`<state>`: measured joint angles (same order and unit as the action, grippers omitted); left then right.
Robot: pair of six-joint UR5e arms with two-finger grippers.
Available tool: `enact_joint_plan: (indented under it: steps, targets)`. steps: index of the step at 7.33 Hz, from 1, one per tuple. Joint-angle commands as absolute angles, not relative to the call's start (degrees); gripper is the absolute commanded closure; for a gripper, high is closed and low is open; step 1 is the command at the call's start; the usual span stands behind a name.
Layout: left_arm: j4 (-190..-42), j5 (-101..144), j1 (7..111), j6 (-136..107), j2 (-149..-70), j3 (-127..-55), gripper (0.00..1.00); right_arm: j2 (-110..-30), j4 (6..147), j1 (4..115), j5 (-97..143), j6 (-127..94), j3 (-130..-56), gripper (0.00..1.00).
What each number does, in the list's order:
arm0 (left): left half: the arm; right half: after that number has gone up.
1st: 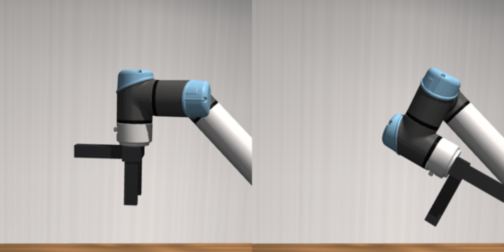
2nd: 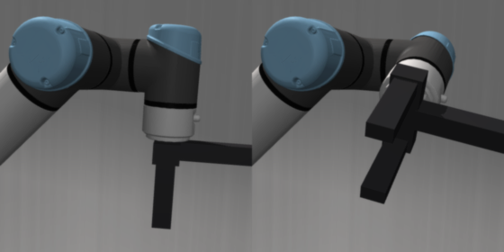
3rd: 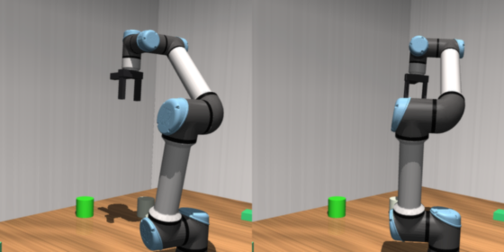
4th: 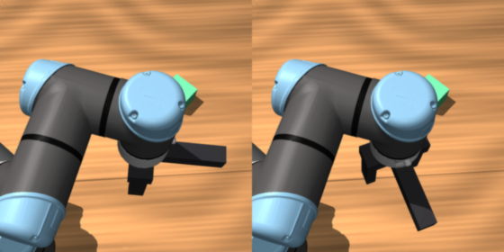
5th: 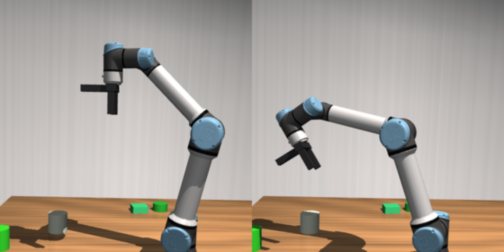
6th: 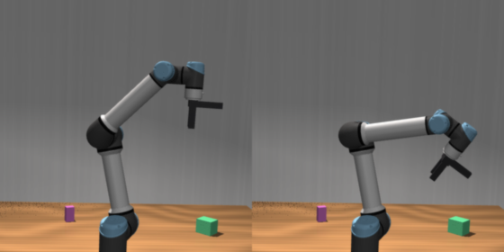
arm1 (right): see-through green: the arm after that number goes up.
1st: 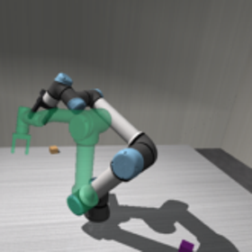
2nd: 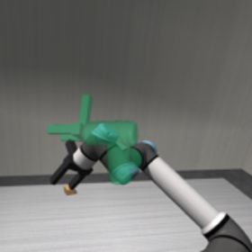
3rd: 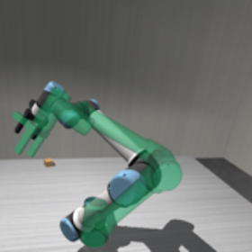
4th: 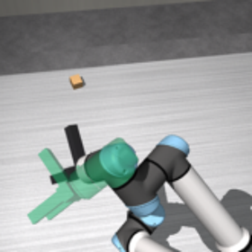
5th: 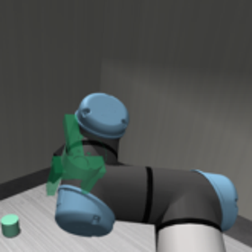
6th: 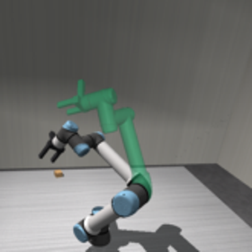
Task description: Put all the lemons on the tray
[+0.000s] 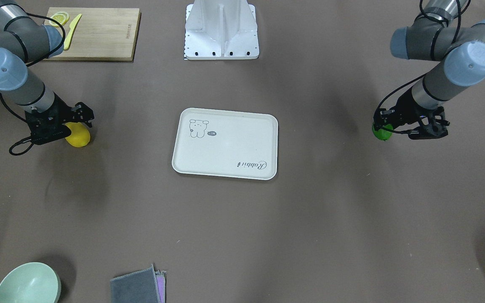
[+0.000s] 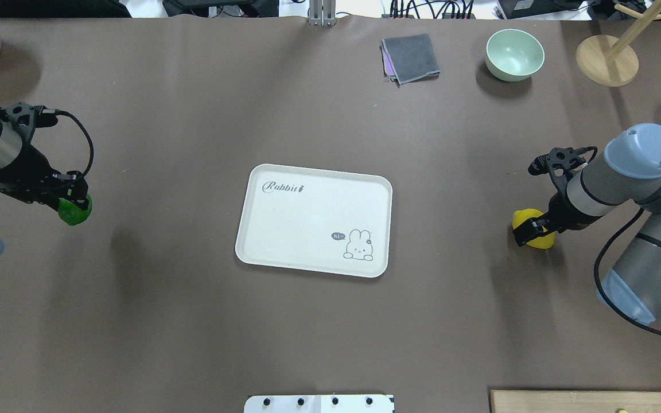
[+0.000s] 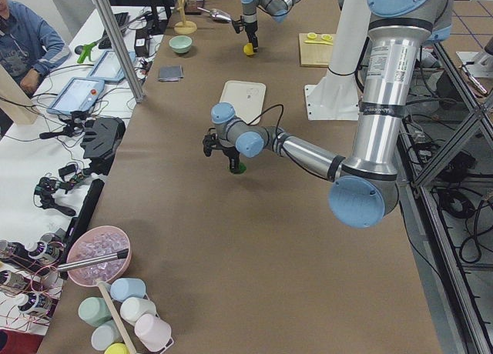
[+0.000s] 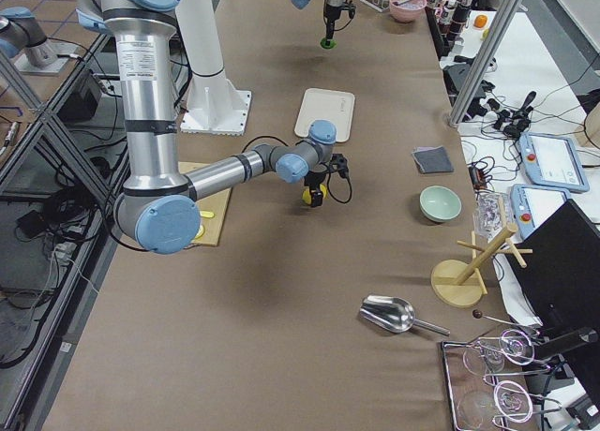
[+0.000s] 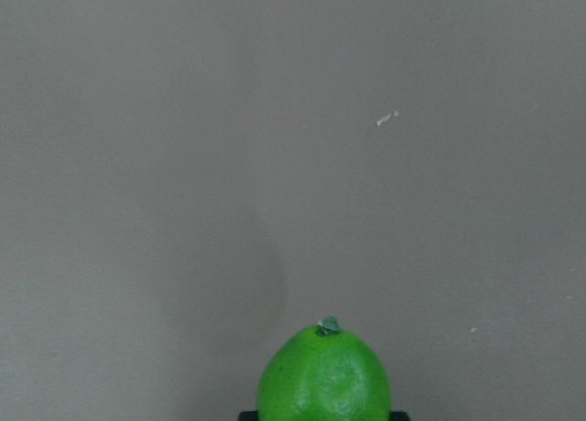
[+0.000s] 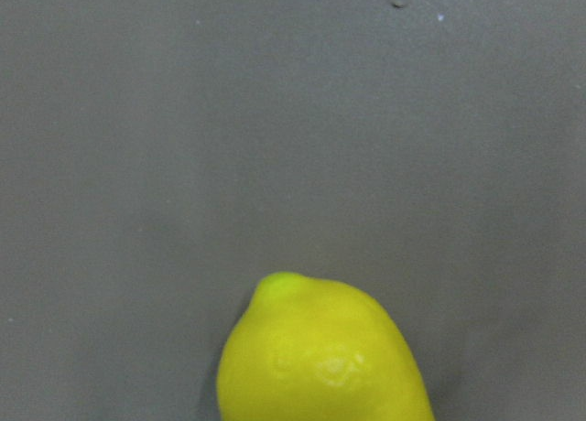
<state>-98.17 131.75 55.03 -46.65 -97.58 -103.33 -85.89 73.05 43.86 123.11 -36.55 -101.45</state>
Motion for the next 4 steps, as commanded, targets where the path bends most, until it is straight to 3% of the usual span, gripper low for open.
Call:
enact_joint_plan:
  steps: [1, 2, 3, 4]
  targets:
    - [-83.92, 133.94, 61.06, -38.35, -101.31, -108.26, 1.00, -84.64, 73.12, 43.77, 123.13, -36.56, -100.64, 0.09]
    - [-75.76, 133.95, 62.91, -36.41, -106.12, -109.41, 1.00, -84.64, 73.12, 44.12, 123.48, -36.30, -100.81, 0.61]
    - [-68.89, 133.95, 62.93, -36.21, -112.18, -109.08, 1.00, -84.73, 73.13, 44.82, 123.83, -36.21, -101.16, 0.95]
    - [-64.90, 133.77, 62.58, -36.47, -116.85, -108.12, 1.00, -84.73, 73.30, 46.39, 124.36, -36.21, -101.68, 1.00]
